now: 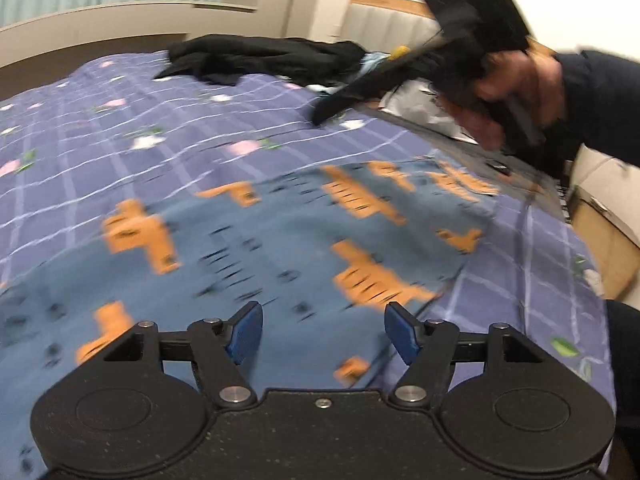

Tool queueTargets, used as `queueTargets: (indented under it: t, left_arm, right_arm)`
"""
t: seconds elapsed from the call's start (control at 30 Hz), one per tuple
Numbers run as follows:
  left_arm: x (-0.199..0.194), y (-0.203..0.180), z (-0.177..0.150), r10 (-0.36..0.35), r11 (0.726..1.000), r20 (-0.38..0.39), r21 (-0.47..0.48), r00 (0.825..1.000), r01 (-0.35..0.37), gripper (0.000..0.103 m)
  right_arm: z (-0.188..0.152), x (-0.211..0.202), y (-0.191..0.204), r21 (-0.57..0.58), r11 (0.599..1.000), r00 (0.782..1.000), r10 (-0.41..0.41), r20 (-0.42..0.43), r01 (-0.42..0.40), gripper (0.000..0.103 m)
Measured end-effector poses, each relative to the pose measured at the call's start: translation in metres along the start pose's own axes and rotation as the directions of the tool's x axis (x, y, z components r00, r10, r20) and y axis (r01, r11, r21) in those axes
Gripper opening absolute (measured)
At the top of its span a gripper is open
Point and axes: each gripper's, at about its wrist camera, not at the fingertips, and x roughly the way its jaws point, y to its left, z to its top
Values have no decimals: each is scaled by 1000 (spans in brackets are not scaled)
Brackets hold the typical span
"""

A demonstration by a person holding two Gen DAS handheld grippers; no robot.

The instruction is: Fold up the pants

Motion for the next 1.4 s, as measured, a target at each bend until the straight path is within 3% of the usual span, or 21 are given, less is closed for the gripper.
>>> queueTargets:
  t: [0.07, 0.2, 0.23, 0.4, 0.43, 0.47, 0.63, 0.77, 0.87, 0.9, 0.93, 1.07, 1.1, 1.13, 1.2, 1.27, 1.33, 1.4]
  left_arm:
    - [-4, 7, -3, 39, 999, 3, -15, 999, -39, 56]
    - [-6, 21, -7, 69, 993, 5, -92, 998, -68, 16]
    - [-5, 25, -9, 75, 991, 2, -112, 997, -75, 13]
    - [-2, 35, -13, 73, 982, -7, -174, 997, -73, 12]
    - [-2, 32, -14, 74, 981, -10, -178, 997, -75, 12]
    - [-1, 32, -13, 75, 981, -14, -178, 997, -76, 12]
    - [3, 29, -12, 84, 983, -25, -162, 996, -87, 11]
    - [0, 33, -11, 68, 981, -7, -183, 998, -68, 13]
    - [1, 35, -10, 64, 979, -6, -192, 998, -64, 14]
    - [3, 34, -9, 68, 979, -10, -190, 998, -69, 15]
    - [4, 33, -8, 71, 980, -13, -187, 997, -72, 16]
    - [8, 30, -6, 81, 980, -27, -178, 996, -85, 18]
    - [8, 30, -6, 83, 980, -28, -178, 996, -86, 18]
    - [8, 30, -6, 83, 980, -28, -176, 996, -87, 18]
    - [8, 30, -6, 82, 981, -30, -174, 996, -86, 18]
    - [8, 30, -5, 81, 981, -32, -175, 996, -85, 19]
    - [9, 29, -3, 82, 982, -34, -168, 996, -86, 20]
    - [10, 29, -2, 82, 982, -34, -167, 996, -87, 23]
  right_arm:
    - [32, 48, 18, -43, 995, 996, 91, -25, -92, 67]
    - [67, 124, 43, -98, 979, 980, 166, -109, -177, 44]
    - [71, 138, 45, -103, 977, 976, 170, -139, -185, 40]
    - [68, 168, 51, -113, 967, 953, 200, -225, -230, 36]
    - [66, 172, 54, -118, 964, 948, 206, -244, -240, 21]
    - [65, 174, 55, -134, 960, 943, 206, -262, -247, 13]
    - [72, 165, 42, -119, 979, 975, 146, -166, -167, 0]
    - [71, 172, 35, -98, 993, 979, 50, -196, -70, 1]
    - [69, 142, 40, -62, 988, 986, 137, -97, -144, 22]
    - [63, 135, 46, -77, 982, 981, 164, -102, -172, 33]
    - [54, 131, 54, -104, 977, 978, 173, -120, -185, 37]
    - [16, 134, 61, -128, 977, 966, 140, -216, -171, 34]
    - [9, 131, 55, -118, 983, 971, 111, -210, -138, 27]
    - [4, 126, 46, -96, 991, 980, 71, -188, -90, 6]
    - [-2, 107, 24, 4, 1000, 992, 12, -128, -12, 4]
    - [-8, 84, 21, 41, 999, 997, -27, -70, 30, 23]
    - [-16, 69, 20, 56, 998, 998, 1, -58, 2, 48]
    - [-29, 62, 25, 65, 998, 997, 27, -68, -23, 48]
